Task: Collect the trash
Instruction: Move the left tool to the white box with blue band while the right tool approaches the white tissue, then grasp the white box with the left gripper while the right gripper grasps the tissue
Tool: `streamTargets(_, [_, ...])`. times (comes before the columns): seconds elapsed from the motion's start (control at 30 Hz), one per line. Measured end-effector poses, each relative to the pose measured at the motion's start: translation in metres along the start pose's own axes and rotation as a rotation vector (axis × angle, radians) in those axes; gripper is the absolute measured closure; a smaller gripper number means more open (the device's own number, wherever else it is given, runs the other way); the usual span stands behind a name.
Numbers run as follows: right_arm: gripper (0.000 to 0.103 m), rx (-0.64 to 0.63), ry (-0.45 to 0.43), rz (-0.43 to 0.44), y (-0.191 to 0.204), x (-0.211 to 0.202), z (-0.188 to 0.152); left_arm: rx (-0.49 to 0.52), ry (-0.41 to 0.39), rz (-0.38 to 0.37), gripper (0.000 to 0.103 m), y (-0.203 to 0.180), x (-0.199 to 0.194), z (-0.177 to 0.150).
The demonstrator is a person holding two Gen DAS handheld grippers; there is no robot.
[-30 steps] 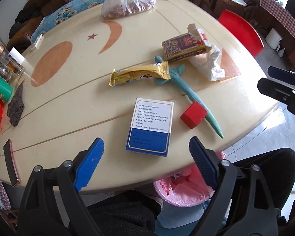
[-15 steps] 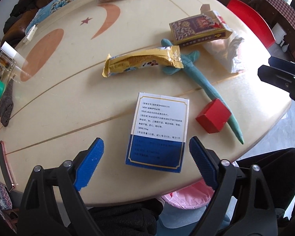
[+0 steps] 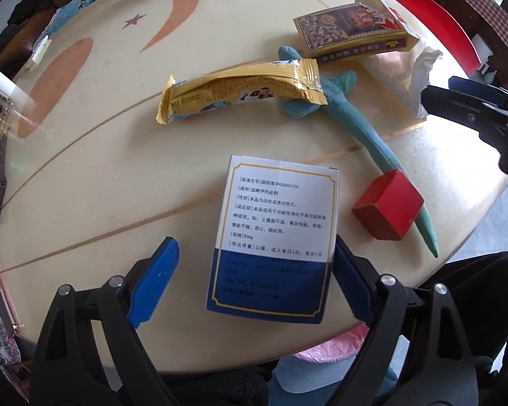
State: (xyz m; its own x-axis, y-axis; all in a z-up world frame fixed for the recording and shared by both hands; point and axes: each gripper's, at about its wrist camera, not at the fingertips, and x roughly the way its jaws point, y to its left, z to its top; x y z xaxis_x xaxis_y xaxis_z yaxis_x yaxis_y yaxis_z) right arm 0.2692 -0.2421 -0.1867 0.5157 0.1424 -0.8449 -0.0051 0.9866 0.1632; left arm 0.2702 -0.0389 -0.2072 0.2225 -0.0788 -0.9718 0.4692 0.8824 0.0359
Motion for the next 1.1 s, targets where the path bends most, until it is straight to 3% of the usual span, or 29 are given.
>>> streamTargets(0.43, [0.026, -0.029, -0.006, -0.036, 0.000, 0.023, 0.003, 0.000, -0.029, -0.034, 0.015, 0.010, 0.004, 0.003])
streamTargets(0.6, [0.044, -0.038, 0.003, -0.028, 0.001, 0.029, 0.000, -0.017, -0.043, -0.029, 0.009, 0.014, 0.008, -0.001])
streamTargets(0.77, [0.050, -0.052, -0.008, -0.049, 0.001, 0.029, -0.001, -0.027, -0.051, -0.028, 0.009, 0.017, 0.009, -0.003])
streamTargets(0.93, [0.066, -0.030, -0.019, -0.039, -0.005, 0.027, -0.002, -0.033, -0.067, -0.022, 0.009, 0.015, 0.009, -0.006])
streamTargets(1.1, [0.075, -0.024, -0.025, -0.032, -0.006, 0.024, -0.003, -0.034, -0.071, -0.018, 0.012, 0.009, 0.005, -0.010])
